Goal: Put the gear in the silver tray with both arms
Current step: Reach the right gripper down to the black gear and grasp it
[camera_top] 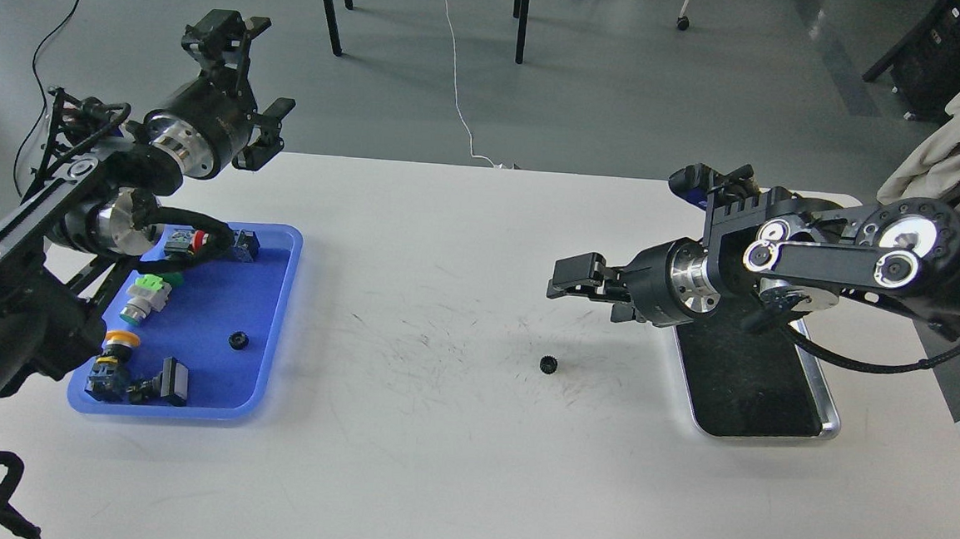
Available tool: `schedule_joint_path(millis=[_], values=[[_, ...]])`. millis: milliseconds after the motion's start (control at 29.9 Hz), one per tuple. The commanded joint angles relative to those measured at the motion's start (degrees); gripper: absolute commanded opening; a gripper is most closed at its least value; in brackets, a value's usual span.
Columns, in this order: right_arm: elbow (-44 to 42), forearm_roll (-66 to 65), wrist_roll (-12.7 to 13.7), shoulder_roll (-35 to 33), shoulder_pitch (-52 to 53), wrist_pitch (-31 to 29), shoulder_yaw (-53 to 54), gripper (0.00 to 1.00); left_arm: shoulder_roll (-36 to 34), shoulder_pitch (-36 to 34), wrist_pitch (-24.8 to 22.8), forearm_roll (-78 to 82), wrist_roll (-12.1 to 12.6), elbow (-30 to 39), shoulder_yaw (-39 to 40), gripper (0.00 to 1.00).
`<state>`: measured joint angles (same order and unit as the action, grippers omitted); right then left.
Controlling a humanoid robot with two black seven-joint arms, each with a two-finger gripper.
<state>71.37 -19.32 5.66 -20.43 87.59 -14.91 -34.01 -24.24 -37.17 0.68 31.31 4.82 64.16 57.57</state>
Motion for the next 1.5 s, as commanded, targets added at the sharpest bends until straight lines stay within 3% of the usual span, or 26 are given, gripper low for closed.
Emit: schedule_joint_path(millis=[0,368,1103,1471], values=[[-1.4,-0.1,1.1,4.2,-0.1,-0.1,-2.0,0.99,-0.5,1.0,-0.1,0.1,0.0,0.0,-0.1,0.98],[-4.7,-0.1,1.1,11.6,-0.7,-0.9,-8.0,0.98,-0.7,1.8,-0.1,0.2,-0.2,0.0,-0.1,0.98],[-9.6,-0.1,1.4,18.9,2.8,-11.0,-12.5,0.85,-2.1,1.8,-0.2,0.2,-1.1,0.0,0.1,0.98],[-14.4,-0.1,3.8,20.4,2.3,-11.2,-14.2,0.77,-2.1,1.8,-0.2,0.2,-1.9,0.0,0.0,0.98]])
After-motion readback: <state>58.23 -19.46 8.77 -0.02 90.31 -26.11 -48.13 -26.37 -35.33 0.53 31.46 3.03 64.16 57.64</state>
